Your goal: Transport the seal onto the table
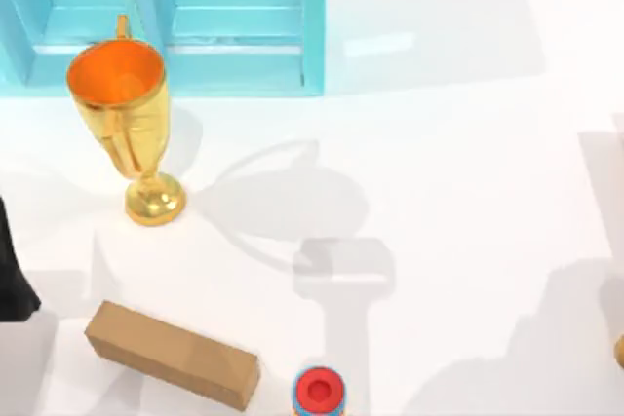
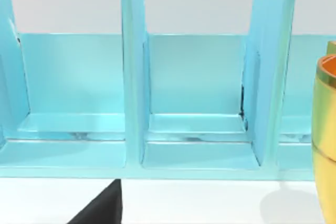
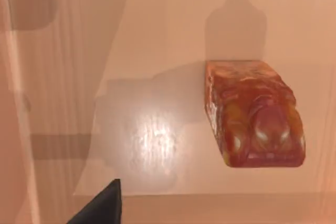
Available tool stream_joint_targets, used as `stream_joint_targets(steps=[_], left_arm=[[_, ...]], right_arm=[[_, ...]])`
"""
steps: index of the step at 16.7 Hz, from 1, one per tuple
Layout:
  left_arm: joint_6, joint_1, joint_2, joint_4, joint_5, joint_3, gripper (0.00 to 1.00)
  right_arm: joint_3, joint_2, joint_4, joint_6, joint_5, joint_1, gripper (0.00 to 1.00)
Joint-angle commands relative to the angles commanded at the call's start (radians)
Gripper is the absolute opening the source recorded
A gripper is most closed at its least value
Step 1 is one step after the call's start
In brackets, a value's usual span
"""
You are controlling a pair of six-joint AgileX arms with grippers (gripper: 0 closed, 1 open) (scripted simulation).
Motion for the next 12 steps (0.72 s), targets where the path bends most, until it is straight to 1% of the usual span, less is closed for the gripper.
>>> stream_joint_targets(steps=[3, 12], left_arm=[[0.0, 0.0, 0.0, 0.0, 0.0, 0.0, 1.0], [0.0, 0.0, 0.0, 0.0, 0.0, 0.0, 1.0]], right_arm=[[0.058, 0.068, -0.054, -0.022, 0.0, -0.023, 1.0], [0.057, 0.077, -0.04, -0.028, 0.001, -0.03, 1.0]])
